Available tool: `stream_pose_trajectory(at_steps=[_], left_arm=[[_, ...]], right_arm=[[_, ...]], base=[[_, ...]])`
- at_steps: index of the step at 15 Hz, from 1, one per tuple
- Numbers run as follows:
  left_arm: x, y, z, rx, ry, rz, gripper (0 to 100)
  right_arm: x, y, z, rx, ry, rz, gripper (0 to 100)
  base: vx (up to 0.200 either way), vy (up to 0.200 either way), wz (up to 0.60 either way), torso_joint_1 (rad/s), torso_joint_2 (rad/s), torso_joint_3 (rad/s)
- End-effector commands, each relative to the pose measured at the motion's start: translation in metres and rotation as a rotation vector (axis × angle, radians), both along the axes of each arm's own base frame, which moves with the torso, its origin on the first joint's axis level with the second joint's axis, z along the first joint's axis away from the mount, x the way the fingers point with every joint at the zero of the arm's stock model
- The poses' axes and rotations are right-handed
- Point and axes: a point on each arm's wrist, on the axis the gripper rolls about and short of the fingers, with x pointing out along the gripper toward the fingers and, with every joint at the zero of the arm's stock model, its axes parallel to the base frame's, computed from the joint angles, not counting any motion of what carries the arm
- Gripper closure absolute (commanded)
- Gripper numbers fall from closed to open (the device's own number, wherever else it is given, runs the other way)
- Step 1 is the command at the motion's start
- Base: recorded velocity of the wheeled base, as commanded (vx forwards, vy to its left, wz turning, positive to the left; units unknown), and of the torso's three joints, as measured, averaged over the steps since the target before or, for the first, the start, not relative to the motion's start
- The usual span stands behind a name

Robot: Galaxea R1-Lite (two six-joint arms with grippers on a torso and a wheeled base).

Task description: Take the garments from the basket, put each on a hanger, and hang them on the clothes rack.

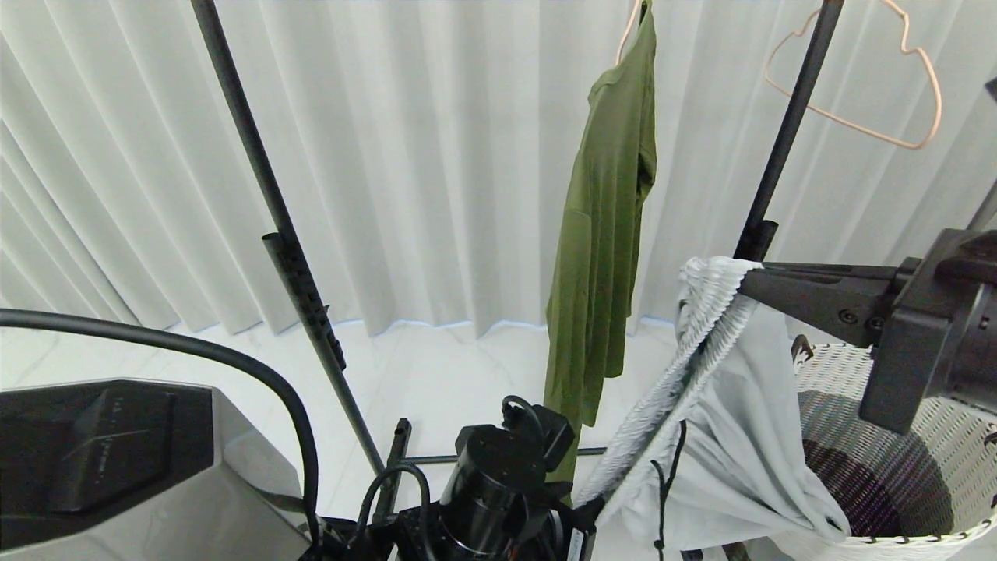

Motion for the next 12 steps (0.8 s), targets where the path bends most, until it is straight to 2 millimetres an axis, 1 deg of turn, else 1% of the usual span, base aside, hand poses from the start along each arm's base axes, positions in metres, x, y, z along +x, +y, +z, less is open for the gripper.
stream_pose_trajectory(at_steps=[1, 2, 3, 4, 5, 6, 7, 8, 9, 11, 12], left_arm=[[-0.012, 0.009, -0.002, 0.048, -0.018, 0.045, 100], [-0.017, 0.015, 0.004, 0.053, -0.046, 0.081, 100], [-0.020, 0.023, 0.021, 0.027, -0.077, 0.101, 100], [-0.020, 0.028, 0.028, 0.019, -0.083, 0.114, 100], [-0.016, 0.051, 0.060, -0.005, -0.112, 0.185, 100], [-0.014, 0.062, 0.079, -0.027, -0.133, 0.216, 100], [-0.013, 0.085, 0.128, -0.067, -0.170, 0.282, 100], [-0.015, 0.095, 0.151, -0.081, -0.184, 0.307, 100], [-0.027, 0.117, 0.201, -0.110, -0.211, 0.342, 100], [-0.050, 0.141, 0.246, -0.140, -0.240, 0.362, 100], [-0.057, 0.148, 0.253, -0.141, -0.246, 0.365, 100]], right_arm=[[0.001, 0.000, -0.004, -0.009, 0.005, -0.003, 100], [0.002, 0.000, -0.007, -0.019, 0.012, -0.007, 100], [0.004, 0.000, -0.011, -0.032, 0.017, -0.016, 100], [0.005, 0.000, -0.012, -0.035, 0.018, -0.026, 100], [0.012, 0.002, -0.014, -0.042, 0.021, -0.052, 100], [0.014, 0.002, -0.014, -0.042, 0.016, -0.059, 100], [0.018, 0.006, -0.013, -0.022, -0.002, -0.066, 100], [0.019, 0.008, -0.012, -0.013, -0.007, -0.066, 100], [0.021, 0.011, -0.014, -0.012, -0.018, -0.067, 100], [0.032, 0.010, -0.020, -0.068, -0.042, -0.100, 100], [0.037, 0.010, -0.020, -0.081, -0.056, -0.105, 100]], base=[[0.000, 0.000, 0.00, 0.000, 0.00, 0.000], [0.000, 0.000, 0.00, 0.000, 0.00, 0.000], [0.000, 0.000, 0.00, 0.000, 0.00, 0.000], [0.000, 0.000, 0.00, 0.000, 0.00, 0.000], [0.000, 0.000, 0.00, 0.000, 0.00, 0.000], [0.000, 0.000, 0.00, 0.000, 0.00, 0.000], [0.000, 0.000, 0.00, 0.000, 0.00, 0.000], [0.000, 0.000, 0.00, 0.000, 0.00, 0.000], [0.000, 0.000, 0.00, 0.000, 0.00, 0.000], [0.000, 0.000, 0.00, 0.000, 0.00, 0.000], [0.000, 0.000, 0.00, 0.000, 0.00, 0.000]])
